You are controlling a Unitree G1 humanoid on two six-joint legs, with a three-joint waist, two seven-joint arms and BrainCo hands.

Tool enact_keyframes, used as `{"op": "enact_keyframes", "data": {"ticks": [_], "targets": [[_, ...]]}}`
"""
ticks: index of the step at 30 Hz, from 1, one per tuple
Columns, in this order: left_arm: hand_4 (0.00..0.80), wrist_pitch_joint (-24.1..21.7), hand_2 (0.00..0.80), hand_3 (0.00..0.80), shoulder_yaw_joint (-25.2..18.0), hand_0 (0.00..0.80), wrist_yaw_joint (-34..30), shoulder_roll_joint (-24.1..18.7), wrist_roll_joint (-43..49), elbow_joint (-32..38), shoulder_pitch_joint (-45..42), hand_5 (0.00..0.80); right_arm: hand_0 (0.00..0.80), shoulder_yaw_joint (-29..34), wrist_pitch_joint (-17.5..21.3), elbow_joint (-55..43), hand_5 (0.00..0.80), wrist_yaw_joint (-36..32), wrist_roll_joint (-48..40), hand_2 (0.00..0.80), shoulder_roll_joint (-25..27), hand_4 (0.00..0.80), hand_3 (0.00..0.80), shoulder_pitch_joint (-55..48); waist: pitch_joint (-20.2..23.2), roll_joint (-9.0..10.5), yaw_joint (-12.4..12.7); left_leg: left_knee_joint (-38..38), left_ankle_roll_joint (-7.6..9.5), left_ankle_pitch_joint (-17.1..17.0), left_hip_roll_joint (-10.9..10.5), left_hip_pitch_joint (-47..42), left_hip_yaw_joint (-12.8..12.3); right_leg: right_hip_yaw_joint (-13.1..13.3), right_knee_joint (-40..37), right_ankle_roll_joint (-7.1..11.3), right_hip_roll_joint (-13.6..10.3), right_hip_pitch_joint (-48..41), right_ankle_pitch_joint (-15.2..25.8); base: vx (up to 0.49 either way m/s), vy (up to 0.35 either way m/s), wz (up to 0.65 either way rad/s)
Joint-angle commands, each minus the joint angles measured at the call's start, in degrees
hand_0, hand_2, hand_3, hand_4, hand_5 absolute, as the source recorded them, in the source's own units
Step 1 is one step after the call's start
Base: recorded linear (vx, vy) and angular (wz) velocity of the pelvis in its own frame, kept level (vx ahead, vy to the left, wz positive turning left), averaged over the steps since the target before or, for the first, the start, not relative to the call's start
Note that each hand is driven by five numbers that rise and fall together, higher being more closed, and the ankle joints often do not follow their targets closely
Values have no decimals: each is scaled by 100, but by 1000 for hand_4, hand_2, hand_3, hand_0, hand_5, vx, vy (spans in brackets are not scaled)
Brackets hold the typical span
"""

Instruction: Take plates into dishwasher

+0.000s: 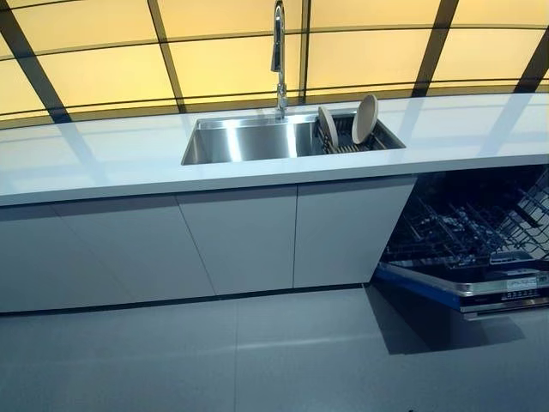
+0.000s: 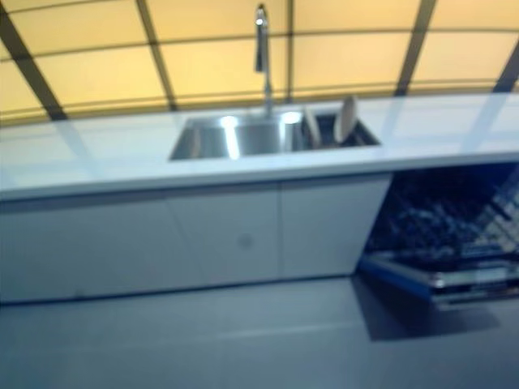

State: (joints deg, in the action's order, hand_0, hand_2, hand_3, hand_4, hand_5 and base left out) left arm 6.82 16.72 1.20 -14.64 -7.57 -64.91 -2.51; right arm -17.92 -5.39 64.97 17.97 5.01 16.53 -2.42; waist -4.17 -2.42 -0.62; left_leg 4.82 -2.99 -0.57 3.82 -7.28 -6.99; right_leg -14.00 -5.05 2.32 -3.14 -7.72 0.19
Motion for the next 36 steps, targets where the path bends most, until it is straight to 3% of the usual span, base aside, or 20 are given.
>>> {"op": "enact_keyframes", "data": {"ticks": [1,3,6,10,11,12,14,15,17,19,20,22,25,30,33,36], "targets": [[0,-14,0,0,-226,0,211,-9,-481,-348,383,0,0,-137,35,167,0,-166,218,0,18,0,0,434,-307,233,27,-69,622,655,-515,-191,-27,56,667,-140,254,59,-761,69,-157,4],[0,1,0,0,-372,0,246,-9,-634,-350,350,0,0,-202,140,134,0,-287,506,0,38,0,0,474,-356,292,57,-414,611,787,-496,-114,26,70,814,-214,238,82,-862,67,-189,8],[0,54,0,0,-411,0,345,-75,-480,-239,304,0,0,-377,89,-67,0,-407,558,0,228,0,0,649,-604,452,191,-1697,564,1100,-391,452,120,76,1151,-408,195,201,-958,-18,-251,18],[0,36,0,0,-590,0,425,-110,-653,-321,176,0,0,-386,-25,-94,0,-554,55,0,367,0,0,739,-918,489,320,-3743,516,675,-246,1573,262,207,1304,-687,351,269,-982,-23,-209,-7],[0,45,0,0,-637,0,395,-90,-668,-351,150,0,0,-342,-109,-58,0,-575,-6,0,372,0,0,713,-983,443,358,-3864,506,647,-481,1824,373,260,1277,-648,378,230,-935,-4,-33,-18],[0,39,0,0,-665,0,374,-60,-684,-385,123,0,0,-282,-184,0,0,-609,2,0,368,0,0,701,-1028,391,355,-3604,465,493,-628,2024,353,222,1245,-612,401,225,-874,61,16,9],[0,91,0,0,-689,0,304,-9,-703,-445,54,0,0,-134,-264,226,0,-777,-86,0,345,0,0,661,-1088,339,378,-2490,218,37,-639,1942,89,228,1086,-504,444,51,-815,160,7,16],[0,118,0,0,-713,0,259,10,-696,-490,27,0,0,-76,-274,307,0,-877,-107,0,315,0,0,637,-1087,313,386,-1877,106,-289,-699,1883,139,179,1022,-472,460,-16,-785,203,35,7],[0,150,0,0,-726,0,95,74,-687,-541,-67,0,0,-12,-334,412,0,-911,-106,0,263,0,0,579,-1041,208,399,-691,-86,-1050,-860,1888,683,189,983,-474,583,-121,-768,253,62,11],[0,121,0,0,-724,0,75,151,-630,-572,-139,0,0,63,-373,464,0,-879,-149,0,263,0,0,523,-984,152,422,-415,-79,-1137,-932,1876,940,335,1037,-504,647,-211,-906,396,132,-6],[0,111,0,0,-744,0,40,162,-539,-588,-194,0,0,130,-357,512,0,-886,-192,0,246,0,0,490,-899,131,401,-439,43,-804,-968,1771,928,460,1145,-471,607,-254,-1053,461,190,-35],[0,95,0,0,-734,0,9,124,-400,-599,-216,0,0,185,-341,533,0,-928,-158,0,221,0,0,485,-834,135,403,-509,182,-466,-986,1685,894,536,1283,-429,520,-284,-1154,410,165,-46],[0,-36,0,0,-693,0,135,-55,-215,-572,-159,0,0,235,-285,511,0,-1010,-153,0,129,0,0,422,-751,207,391,-845,405,2,-1013,1659,806,471,1584,-414,347,-402,-1414,380,92,-26],[0,60,0,0,-586,0,93,-287,-333,-366,192,0,0,87,48,445,0,-1238,-103,0,86,0,0,489,-640,278,448,-817,467,42,-1004,1732,791,238,1218,-343,226,-454,-1286,190,-11,-16],[0,237,0,0,-495,0,-51,-276,-495,-337,286,0,0,35,-44,360,0,-1225,-336,0,131,0,0,567,-649,321,504,-1563,489,226,-1067,2252,857,279,944,-370,186,-393,-1166,106,-12,10],[0,275,0,0,-531,0,-146,-215,-313,-380,235,0,0,68,-209,376,0,-1134,-438,0,195,0,0,683,-692,327,567,-2231,662,586,-1078,2499,800,302,1026,-341,85,-387,-1150,182,84,11]]}}
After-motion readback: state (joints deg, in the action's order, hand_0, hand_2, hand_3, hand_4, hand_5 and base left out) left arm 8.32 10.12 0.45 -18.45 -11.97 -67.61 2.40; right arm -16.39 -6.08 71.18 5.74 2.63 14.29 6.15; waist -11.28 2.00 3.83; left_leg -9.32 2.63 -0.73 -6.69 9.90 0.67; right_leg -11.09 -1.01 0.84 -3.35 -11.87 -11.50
